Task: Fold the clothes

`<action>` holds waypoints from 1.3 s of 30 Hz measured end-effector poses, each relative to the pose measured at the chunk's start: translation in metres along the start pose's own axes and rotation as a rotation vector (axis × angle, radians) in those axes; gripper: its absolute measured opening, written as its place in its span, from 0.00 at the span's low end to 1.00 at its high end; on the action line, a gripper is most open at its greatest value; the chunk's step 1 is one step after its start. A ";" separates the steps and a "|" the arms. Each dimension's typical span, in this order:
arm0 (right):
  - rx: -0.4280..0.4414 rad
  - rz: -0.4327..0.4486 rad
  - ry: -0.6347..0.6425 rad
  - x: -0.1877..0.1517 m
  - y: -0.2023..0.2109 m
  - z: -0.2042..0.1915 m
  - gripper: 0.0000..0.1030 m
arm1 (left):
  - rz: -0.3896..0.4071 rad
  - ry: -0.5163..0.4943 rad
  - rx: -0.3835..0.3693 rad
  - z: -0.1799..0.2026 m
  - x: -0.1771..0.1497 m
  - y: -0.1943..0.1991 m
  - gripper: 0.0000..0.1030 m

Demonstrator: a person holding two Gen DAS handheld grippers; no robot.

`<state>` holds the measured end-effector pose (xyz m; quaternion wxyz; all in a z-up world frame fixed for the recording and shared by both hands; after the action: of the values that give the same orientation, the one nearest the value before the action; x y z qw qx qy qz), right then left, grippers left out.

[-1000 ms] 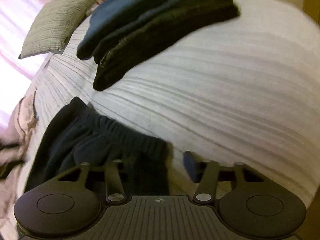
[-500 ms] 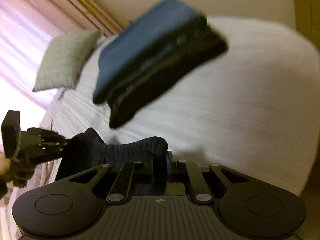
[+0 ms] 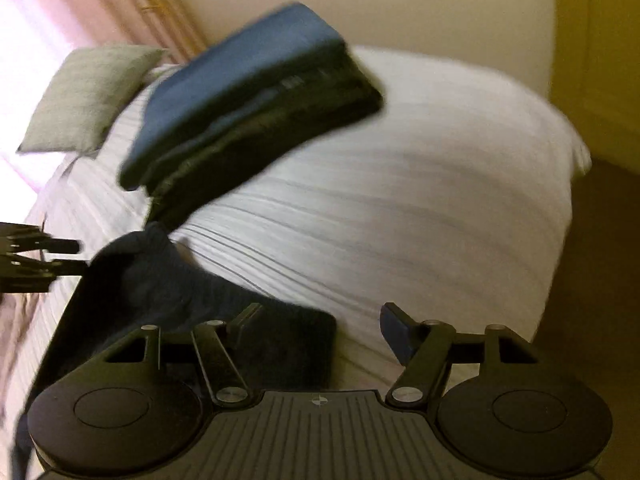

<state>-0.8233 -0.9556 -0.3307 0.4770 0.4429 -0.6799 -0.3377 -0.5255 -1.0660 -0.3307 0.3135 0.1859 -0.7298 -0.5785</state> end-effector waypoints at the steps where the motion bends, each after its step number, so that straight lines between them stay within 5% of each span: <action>1: 0.004 0.012 0.035 0.001 0.003 -0.010 0.65 | -0.001 0.028 0.024 -0.009 -0.018 0.013 0.39; 4: 0.042 0.009 0.147 -0.006 0.008 -0.050 0.65 | -0.025 0.127 0.092 -0.033 -0.084 0.055 0.40; 10: 0.171 -0.095 0.349 -0.052 -0.014 -0.158 0.66 | -0.159 0.351 0.220 -0.051 -0.268 0.133 0.44; 16: 0.224 -0.179 0.546 -0.121 -0.039 -0.264 0.66 | -0.270 0.530 0.231 0.002 -0.433 0.165 0.52; 21: 0.216 -0.232 0.682 -0.183 -0.058 -0.331 0.66 | -0.341 0.489 0.225 0.064 -0.521 0.142 0.53; 25: 0.173 -0.248 0.763 -0.220 -0.069 -0.363 0.69 | -0.377 0.419 0.234 0.093 -0.570 0.115 0.51; 28: 0.136 -0.241 0.821 -0.236 -0.070 -0.385 0.84 | -0.355 0.412 0.226 0.098 -0.590 0.102 0.49; 29: 0.123 -0.240 0.838 -0.240 -0.071 -0.392 0.84 | -0.338 0.426 0.237 0.090 -0.592 0.106 0.43; 31: 0.104 -0.245 0.861 -0.246 -0.074 -0.406 0.84 | -0.292 0.481 0.275 0.063 -0.593 0.128 0.15; 39: 0.114 -0.215 0.939 -0.254 -0.057 -0.445 0.84 | -0.102 0.697 0.426 -0.048 -0.598 0.217 0.13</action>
<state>-0.3466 -0.7586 -0.3284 0.6695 0.6407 -0.3590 -0.1110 -0.0340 -0.6651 -0.2608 0.4673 0.4674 -0.6731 -0.3317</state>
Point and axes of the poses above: each gripper's, at about its wrist camera, not at the fingertips, and y roughly against the way its jaws point, z to its right, x to its top, the point moved 5 cm from there along -y, roughly the way its jaws point, and after that the axes turned 13 degrees about -z, right-handed, at the moved point
